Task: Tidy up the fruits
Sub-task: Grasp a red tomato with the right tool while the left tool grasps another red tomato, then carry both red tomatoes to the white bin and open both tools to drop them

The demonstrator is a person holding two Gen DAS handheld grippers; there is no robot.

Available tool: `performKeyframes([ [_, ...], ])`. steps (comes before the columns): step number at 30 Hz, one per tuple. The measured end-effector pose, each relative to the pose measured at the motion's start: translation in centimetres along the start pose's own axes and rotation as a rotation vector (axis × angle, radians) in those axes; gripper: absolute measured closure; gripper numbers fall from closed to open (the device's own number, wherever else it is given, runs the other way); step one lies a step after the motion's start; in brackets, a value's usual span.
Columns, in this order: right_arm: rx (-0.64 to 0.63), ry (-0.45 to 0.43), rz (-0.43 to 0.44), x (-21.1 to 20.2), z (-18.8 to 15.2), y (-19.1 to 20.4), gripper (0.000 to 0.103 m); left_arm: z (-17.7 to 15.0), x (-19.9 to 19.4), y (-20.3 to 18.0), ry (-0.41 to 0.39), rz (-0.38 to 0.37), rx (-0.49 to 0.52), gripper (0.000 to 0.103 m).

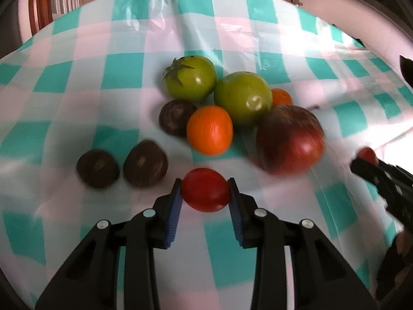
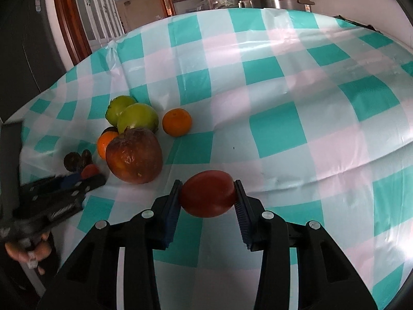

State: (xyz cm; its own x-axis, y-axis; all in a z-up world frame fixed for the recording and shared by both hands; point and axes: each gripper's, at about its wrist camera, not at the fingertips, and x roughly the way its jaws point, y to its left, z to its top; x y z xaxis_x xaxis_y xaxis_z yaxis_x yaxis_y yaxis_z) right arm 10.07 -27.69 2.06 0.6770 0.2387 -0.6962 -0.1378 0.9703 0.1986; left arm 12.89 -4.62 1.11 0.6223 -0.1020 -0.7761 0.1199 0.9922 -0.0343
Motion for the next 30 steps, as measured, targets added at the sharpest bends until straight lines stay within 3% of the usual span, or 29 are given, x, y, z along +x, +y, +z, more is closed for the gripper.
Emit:
performKeyframes([
  [7,0.012,0.017,0.016,-2.0,-2.5,1.5,0.063,-4.7,-5.0,1.3,-0.019,-0.030,-0.015,0.068],
  [15,0.011,0.005,0.035,-8.5,-8.7,5.0,0.063,-10.2,-9.6,0.5,-0.027,-0.057,0.049,0.068],
  [22,0.008,-0.008,0.002,-14.4,-13.4,5.8,0.063,-14.2,-12.7,-1.4,-0.020,-0.102,0.091,0.068],
  [30,0.012,-0.034,-0.034,-19.5,-16.9,4.5,0.063,-17.5,-15.7,-5.7,-0.025,-0.140,0.216,0.068],
])
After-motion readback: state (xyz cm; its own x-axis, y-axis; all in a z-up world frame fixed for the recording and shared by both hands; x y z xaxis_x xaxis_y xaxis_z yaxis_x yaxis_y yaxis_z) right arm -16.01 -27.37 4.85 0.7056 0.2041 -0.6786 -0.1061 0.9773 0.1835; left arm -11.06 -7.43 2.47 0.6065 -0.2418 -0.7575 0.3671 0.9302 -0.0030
